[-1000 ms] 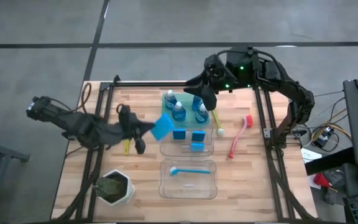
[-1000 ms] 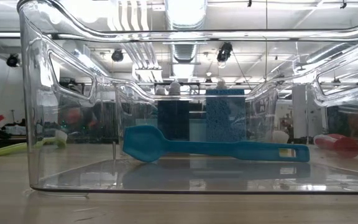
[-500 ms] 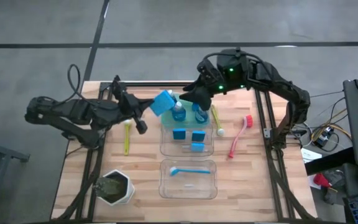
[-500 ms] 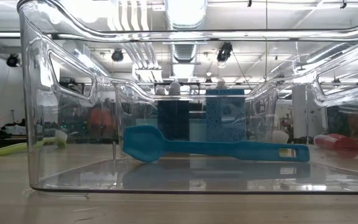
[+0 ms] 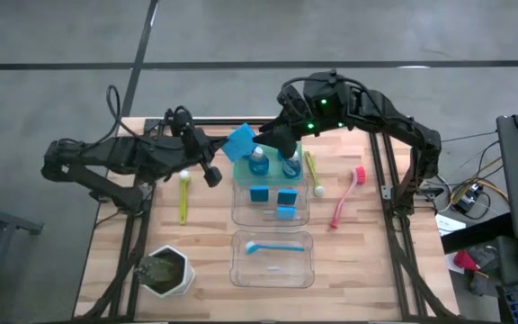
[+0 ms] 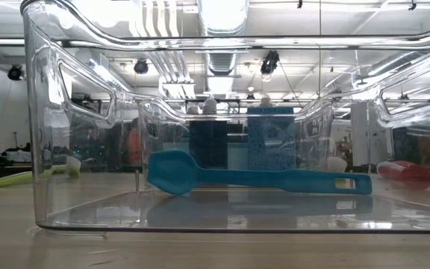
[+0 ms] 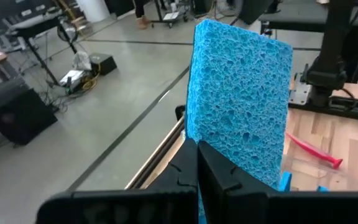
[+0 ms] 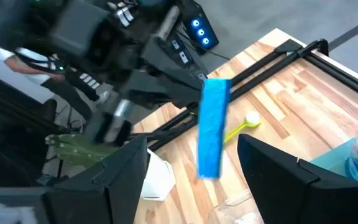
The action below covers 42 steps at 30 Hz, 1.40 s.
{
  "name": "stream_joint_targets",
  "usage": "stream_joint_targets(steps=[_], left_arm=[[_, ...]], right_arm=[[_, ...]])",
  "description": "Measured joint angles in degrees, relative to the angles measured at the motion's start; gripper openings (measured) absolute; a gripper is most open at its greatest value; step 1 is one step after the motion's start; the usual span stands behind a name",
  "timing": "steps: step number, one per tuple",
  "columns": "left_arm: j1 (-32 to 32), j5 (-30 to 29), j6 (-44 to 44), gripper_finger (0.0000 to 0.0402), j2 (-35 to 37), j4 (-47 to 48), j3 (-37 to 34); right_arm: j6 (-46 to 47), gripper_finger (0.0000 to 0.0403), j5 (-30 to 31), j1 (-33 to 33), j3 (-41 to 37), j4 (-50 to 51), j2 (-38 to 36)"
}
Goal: Pick & Place Kitchen Sink Supplies
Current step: Put the blue sponge into the top transparent bin
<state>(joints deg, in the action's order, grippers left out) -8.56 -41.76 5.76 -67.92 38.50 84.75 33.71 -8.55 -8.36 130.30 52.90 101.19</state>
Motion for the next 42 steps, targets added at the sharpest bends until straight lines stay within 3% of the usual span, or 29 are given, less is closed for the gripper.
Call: stream_joint_targets(steps=[8,18,32,42], left_arm=[[0.0,1.0,-2.4,0.0000,-1.9,0.1,4.6],[0.3,1.2,-3.8,0.0000,-2.0,0.6,4.1],[0.3,1.2,-3.2,0.0000,-2.0,0.5,4.1],[0.3,1.2,-3.3,0.0000,-2.0,-0.9,4.2]], right_arm=[[-0.7,0.0244,1.2,-1.3,0.0,-0.1,1.5],[-2.3,0.0234,0.8,-2.2,0.0,-1.3,1.6],[-2.9,0.0173,-2.6,-2.7,-0.2,-1.2,2.2],[-3.7,0.0100,-3.9,-2.8,-0.2,-1.3,2.2]])
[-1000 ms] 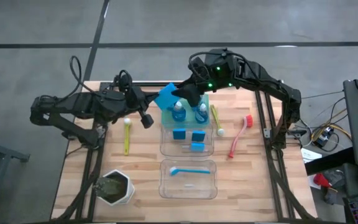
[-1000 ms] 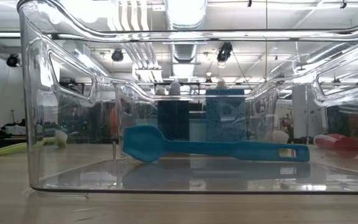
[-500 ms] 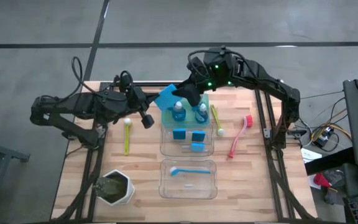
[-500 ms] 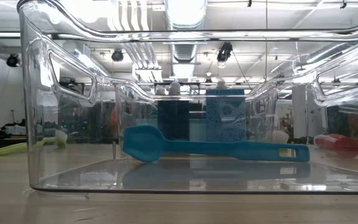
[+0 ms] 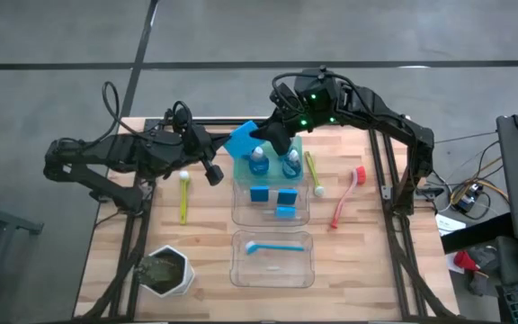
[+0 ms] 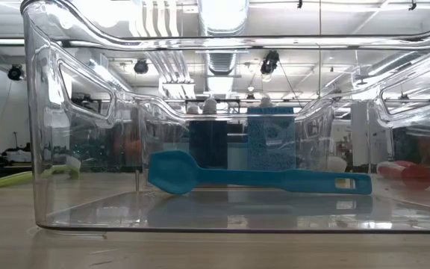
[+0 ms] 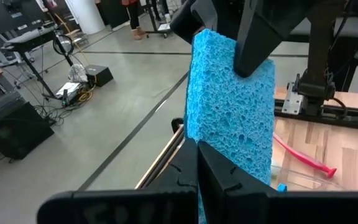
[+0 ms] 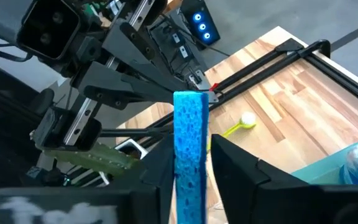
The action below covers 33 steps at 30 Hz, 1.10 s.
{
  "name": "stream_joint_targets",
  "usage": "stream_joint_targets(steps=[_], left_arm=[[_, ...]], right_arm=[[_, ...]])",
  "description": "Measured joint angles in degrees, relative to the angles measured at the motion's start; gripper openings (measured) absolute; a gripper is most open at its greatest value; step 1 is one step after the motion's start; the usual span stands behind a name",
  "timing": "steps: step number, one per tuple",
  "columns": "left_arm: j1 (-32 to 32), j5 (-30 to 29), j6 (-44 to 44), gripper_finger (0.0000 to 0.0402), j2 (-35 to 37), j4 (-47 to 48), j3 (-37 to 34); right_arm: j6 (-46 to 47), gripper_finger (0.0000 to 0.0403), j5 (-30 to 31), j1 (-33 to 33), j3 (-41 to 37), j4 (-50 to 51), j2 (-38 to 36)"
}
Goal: Pick & Place Kitchen Sink Supplies
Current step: Put the blue sponge into the top transparent bin
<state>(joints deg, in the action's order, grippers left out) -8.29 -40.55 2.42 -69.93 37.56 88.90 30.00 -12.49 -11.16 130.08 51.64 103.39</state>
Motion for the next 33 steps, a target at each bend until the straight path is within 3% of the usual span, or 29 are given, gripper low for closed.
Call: stream_joint_targets(steps=[6,12,17,24,33], left_arm=[[0.0,0.0,0.2,0.0005,0.0,-0.4,0.0],[0.0,0.0,0.8,0.0040,0.1,-1.8,0.0],[0.0,0.1,1.3,0.0074,0.6,-3.6,0.0],[0.0,2.5,4.3,0.0110,3.7,-5.8,1.8],[0.0,3.6,7.8,0.0119,6.7,-7.2,1.8]], right_arm=[[-0.5,0.0064,0.0,0.0,0.0,0.0,0.0],[-0.7,0.0045,0.0,0.0,0.0,0.0,0.0],[-0.7,0.0045,-0.3,0.0,0.0,0.0,0.0],[-4.6,0.0043,-5.7,0.0,0.0,0.6,0.0],[-11.9,0.0043,-8.8,0.4,0.0,5.3,0.0]])
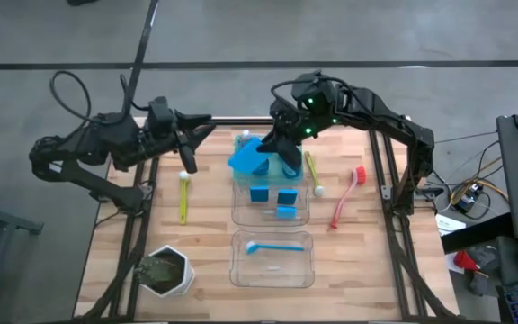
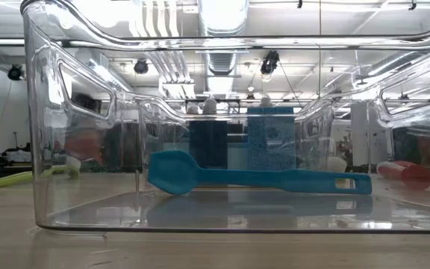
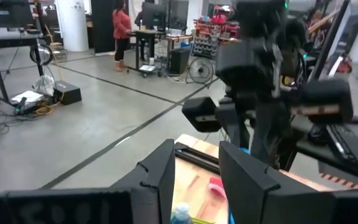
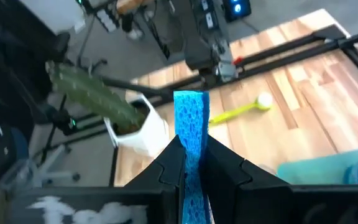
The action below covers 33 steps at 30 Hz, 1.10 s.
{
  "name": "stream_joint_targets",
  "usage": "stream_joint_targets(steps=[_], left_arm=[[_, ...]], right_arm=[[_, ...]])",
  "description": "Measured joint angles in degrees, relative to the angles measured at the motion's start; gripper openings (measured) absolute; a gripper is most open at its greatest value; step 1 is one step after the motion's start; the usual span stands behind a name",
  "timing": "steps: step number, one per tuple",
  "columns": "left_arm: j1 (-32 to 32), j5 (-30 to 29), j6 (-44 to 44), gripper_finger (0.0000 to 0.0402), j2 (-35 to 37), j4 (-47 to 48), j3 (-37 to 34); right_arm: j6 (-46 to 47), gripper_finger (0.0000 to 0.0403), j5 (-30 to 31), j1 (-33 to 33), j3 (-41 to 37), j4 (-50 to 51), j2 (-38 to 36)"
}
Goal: Pick & Place Kitchen Sink Supplies
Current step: Put the blue sponge into the top transparent bin
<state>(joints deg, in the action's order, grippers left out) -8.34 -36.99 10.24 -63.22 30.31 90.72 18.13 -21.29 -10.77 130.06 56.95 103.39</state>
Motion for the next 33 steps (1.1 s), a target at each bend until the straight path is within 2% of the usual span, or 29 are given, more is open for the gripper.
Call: stream_joint_targets(steps=[14,29,33], left_arm=[[0.0,0.0,0.8,0.0122,0.7,0.1,0.0],[0.0,-0.1,-0.9,0.0122,1.7,2.9,-0.1],[0.0,0.0,-1.4,0.0122,1.8,2.9,-0.1]], right_arm=[[-6.9,0.0043,2.2,1.7,0.0,13.8,5.9],[-10.1,0.0043,5.1,4.4,0.0,17.4,15.0],[-13.0,0.0043,10.4,6.2,0.0,19.7,17.5]])
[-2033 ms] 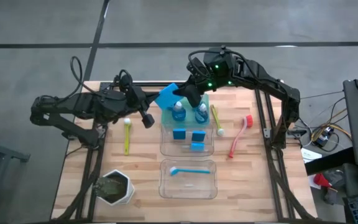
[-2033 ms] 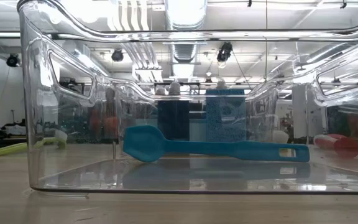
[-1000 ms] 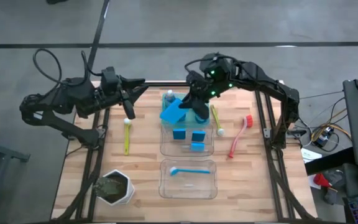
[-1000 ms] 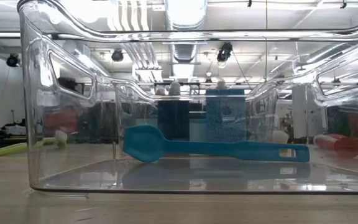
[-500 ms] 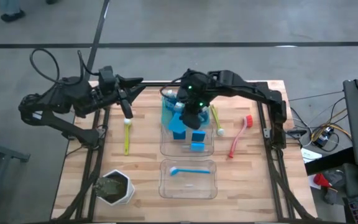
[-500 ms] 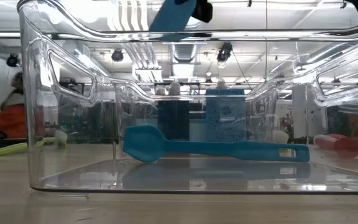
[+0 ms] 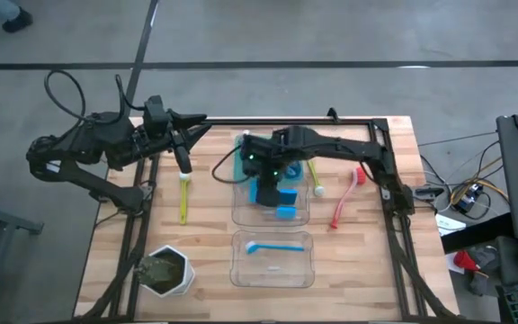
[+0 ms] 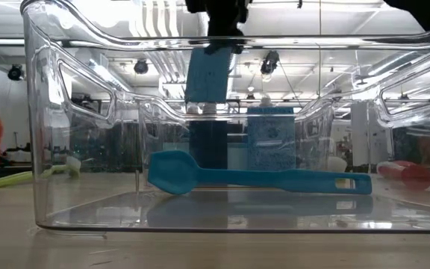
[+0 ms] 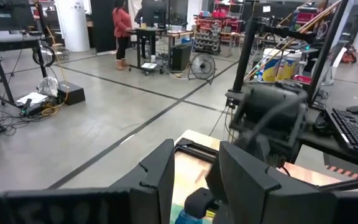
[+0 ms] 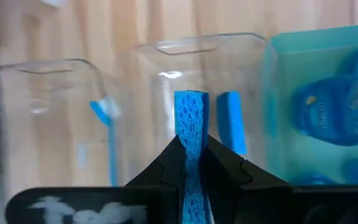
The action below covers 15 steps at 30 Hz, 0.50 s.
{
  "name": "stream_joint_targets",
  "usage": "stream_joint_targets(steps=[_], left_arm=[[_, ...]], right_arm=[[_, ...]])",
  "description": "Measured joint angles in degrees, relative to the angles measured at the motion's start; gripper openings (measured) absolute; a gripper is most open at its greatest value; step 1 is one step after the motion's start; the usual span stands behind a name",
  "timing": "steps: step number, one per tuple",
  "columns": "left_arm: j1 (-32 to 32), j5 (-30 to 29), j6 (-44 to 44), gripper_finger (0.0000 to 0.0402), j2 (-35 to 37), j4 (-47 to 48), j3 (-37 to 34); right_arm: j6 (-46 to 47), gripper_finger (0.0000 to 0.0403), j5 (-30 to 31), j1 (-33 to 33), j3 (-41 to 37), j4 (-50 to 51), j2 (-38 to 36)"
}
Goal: Pick & Place Kitchen Sink Supplies
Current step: Put the blue sponge into the top transparent bin
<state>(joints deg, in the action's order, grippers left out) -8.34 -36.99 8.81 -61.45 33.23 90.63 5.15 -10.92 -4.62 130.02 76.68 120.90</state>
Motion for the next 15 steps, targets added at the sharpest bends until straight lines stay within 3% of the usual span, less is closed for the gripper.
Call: stream_joint_targets(steps=[3,15], left_arm=[[0.0,0.0,-0.1,0.0122,0.2,0.0,0.0],[0.0,0.1,-1.2,0.0122,2.0,0.0,0.0]], right_arm=[[-0.7,0.0043,3.4,1.1,0.0,-0.1,1.2],[0.1,0.0043,6.9,4.3,0.0,-1.4,4.0]])
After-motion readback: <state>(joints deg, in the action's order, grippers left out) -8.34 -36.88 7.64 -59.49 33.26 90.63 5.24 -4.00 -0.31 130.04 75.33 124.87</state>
